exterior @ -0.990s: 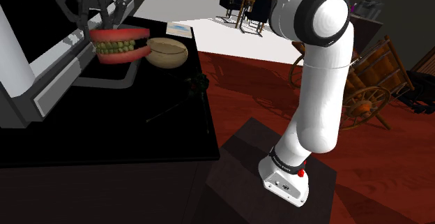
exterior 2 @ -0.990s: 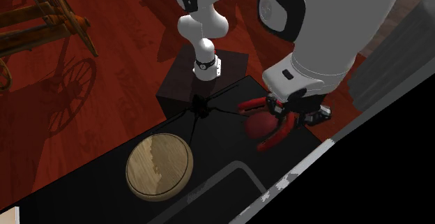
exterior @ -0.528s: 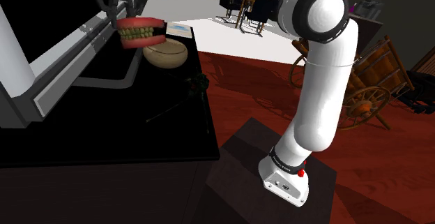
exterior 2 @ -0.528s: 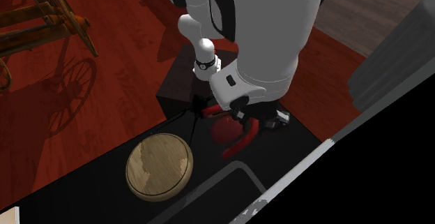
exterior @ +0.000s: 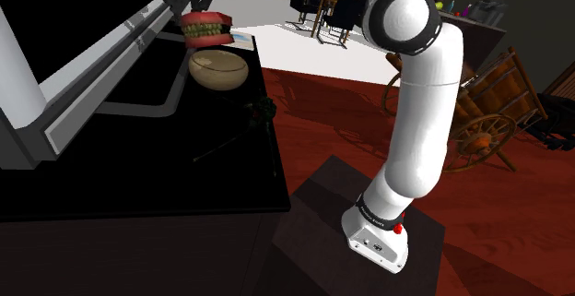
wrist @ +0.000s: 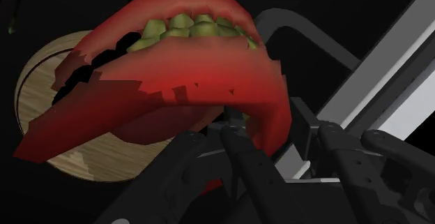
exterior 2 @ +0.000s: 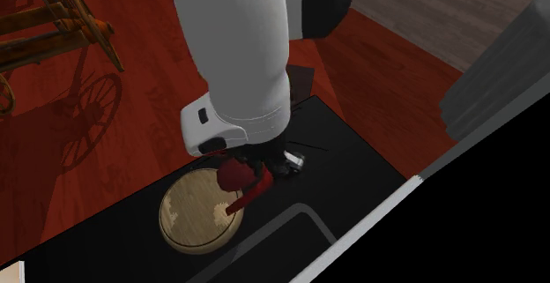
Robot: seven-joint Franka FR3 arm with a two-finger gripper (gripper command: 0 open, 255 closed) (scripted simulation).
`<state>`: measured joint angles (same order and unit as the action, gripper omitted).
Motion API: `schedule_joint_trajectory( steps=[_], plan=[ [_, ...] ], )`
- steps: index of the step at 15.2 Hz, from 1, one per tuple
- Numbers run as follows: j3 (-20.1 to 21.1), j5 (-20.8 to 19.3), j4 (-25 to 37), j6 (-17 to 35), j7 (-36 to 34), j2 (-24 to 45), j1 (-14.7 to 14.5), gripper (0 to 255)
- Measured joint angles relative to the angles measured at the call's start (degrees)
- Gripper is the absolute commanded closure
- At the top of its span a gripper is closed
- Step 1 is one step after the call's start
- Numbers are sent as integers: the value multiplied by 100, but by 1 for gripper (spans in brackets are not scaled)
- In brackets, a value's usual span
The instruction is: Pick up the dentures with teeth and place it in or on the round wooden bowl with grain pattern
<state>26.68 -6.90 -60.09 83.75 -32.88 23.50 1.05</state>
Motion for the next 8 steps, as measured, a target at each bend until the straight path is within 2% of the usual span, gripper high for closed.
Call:
schedule_joint_trajectory(
  steps=[1, 5, 8],
  plan=[
    [-29, 26, -46, 21, 124, -22, 107, 255],
    [-169, -55, 545, -224, 572, 345, 318, 255],
    [-292, -206, 1588, -718, 913, 897, 332, 255]
  ],
)
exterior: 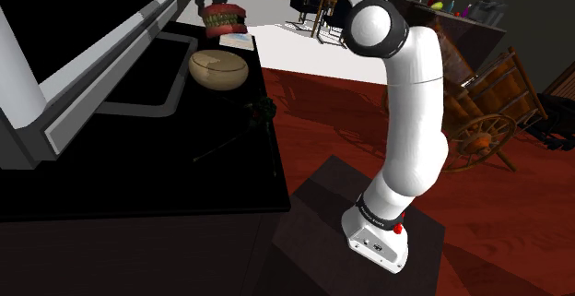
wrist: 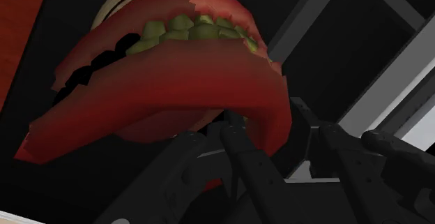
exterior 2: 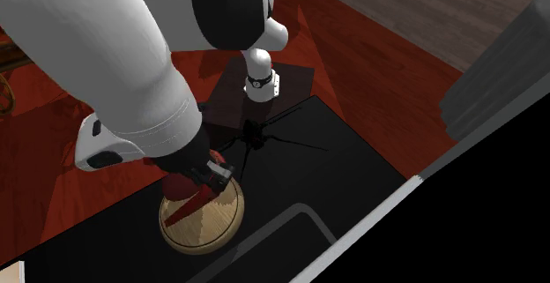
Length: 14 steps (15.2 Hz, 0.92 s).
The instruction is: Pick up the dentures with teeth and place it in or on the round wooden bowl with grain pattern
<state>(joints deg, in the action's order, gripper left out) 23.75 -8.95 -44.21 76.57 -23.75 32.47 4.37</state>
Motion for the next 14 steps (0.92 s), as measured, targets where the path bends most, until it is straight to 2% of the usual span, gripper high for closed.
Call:
schedule_joint_trajectory(
  steps=[2, 11, 14],
  plan=[
    [-16, 8, -82, 76, 81, 10, 85, 255],
    [35, 227, -1778, 1168, 142, -585, 483, 255],
    [39, 262, -2165, 1465, 152, -680, 546, 255]
  ],
)
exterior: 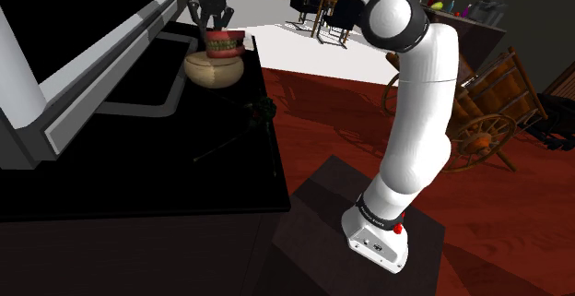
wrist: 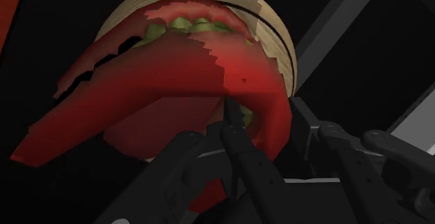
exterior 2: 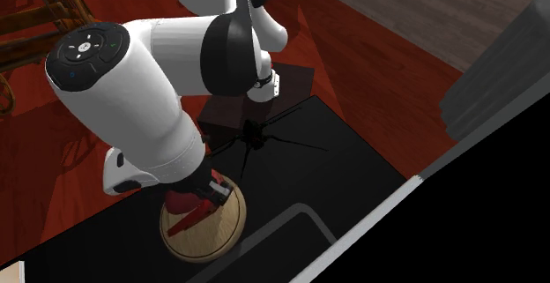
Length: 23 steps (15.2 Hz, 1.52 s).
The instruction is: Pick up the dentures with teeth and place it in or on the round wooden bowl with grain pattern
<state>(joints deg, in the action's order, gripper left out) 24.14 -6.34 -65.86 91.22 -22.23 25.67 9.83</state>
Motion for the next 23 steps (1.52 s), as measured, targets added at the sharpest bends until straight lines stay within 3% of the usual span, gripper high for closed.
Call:
schedule_joint_trajectory(
  steps=[4, 10, 11, 17, 23],
  plan=[
    [8, 40, -416, 342, 17, -122, 67, 255],
    [10, 41, -461, 388, 18, -131, 75, 255],
    [10, 39, -455, 385, 17, -127, 74, 0],
    [0, 32, -475, 384, 16, -91, 75, 0],
    [-7, -48, 547, -414, 13, 128, -66, 0]
  ],
)
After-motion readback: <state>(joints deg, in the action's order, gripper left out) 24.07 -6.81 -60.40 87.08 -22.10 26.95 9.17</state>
